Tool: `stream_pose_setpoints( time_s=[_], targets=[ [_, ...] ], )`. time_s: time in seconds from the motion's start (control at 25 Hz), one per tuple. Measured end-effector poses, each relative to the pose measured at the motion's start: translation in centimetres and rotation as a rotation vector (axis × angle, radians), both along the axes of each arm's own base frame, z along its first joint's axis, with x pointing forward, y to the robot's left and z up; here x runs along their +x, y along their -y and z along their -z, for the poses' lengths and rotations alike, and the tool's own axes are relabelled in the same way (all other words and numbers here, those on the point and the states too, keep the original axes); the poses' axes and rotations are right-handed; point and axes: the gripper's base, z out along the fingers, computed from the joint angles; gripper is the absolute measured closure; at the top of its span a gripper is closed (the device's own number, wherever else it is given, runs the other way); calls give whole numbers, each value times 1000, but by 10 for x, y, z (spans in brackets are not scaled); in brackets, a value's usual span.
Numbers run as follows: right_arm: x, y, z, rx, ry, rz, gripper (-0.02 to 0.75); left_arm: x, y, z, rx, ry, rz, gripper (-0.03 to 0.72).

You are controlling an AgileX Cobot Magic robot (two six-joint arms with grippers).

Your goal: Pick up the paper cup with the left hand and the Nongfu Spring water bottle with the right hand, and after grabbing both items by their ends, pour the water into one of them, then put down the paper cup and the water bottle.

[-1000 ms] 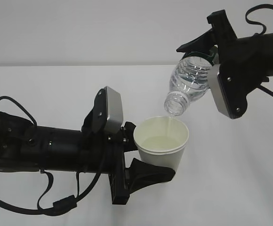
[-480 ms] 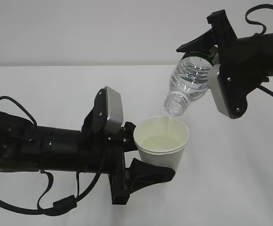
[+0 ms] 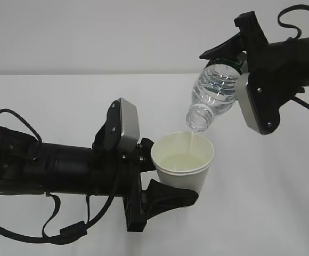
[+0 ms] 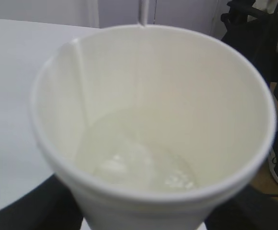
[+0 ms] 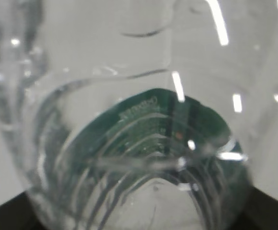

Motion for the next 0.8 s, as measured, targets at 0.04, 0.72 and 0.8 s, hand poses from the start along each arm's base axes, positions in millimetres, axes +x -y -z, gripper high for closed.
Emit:
stream_pose_setpoints(
  time_s=[0.04,0.72,0.8],
  targets=[
    [0,0,0,0,0,0,246,0,0,0,0,0,0,207],
    [0,0,0,-5,4,-3,246,0,0,0,2,0,-1,207],
    [0,0,0,-6,5,-4,246,0,0,0,2,0,-1,207]
  ],
)
